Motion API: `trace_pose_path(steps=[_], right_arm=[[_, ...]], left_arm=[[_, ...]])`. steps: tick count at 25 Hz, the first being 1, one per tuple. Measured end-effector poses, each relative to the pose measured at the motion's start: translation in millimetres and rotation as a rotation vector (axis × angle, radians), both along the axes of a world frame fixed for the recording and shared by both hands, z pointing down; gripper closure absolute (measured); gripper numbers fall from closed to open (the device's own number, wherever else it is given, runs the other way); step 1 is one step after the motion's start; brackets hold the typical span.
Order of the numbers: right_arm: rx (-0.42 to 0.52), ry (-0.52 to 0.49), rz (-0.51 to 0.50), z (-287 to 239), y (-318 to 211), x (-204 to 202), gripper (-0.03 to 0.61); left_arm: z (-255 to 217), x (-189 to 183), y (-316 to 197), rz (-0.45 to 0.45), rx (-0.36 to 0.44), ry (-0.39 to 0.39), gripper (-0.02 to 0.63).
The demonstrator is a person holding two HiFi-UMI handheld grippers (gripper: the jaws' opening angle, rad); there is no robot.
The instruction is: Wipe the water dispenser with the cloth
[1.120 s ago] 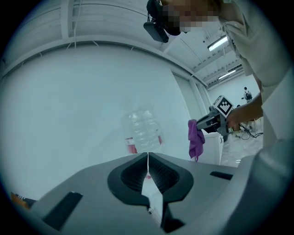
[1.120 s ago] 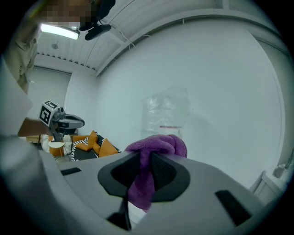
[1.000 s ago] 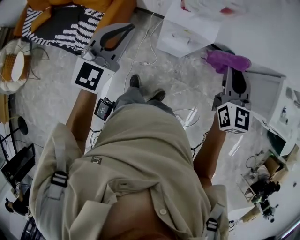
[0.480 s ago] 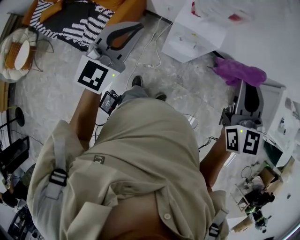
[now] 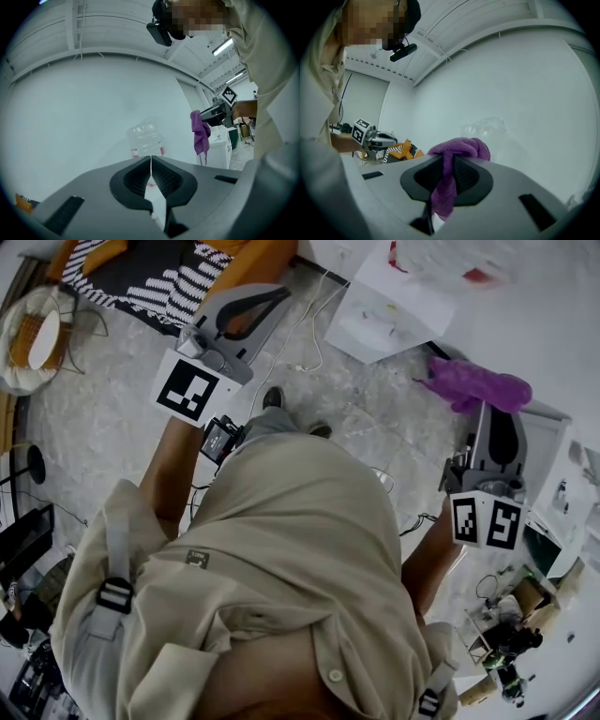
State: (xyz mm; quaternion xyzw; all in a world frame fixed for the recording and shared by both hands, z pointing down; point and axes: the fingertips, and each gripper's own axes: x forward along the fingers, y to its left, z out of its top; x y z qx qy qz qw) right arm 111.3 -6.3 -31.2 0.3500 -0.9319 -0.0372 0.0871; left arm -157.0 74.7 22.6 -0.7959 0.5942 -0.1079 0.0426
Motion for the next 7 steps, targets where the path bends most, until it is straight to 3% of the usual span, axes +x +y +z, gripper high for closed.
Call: trace_pose_path(steps=[7], right_arm=[[-0.005, -0.001, -0.007, 5.1, -3.9, 10.5, 0.514]], left_arm=[[0.4, 14.8, -2.4, 0.005, -0.001, -0.006, 0.592]])
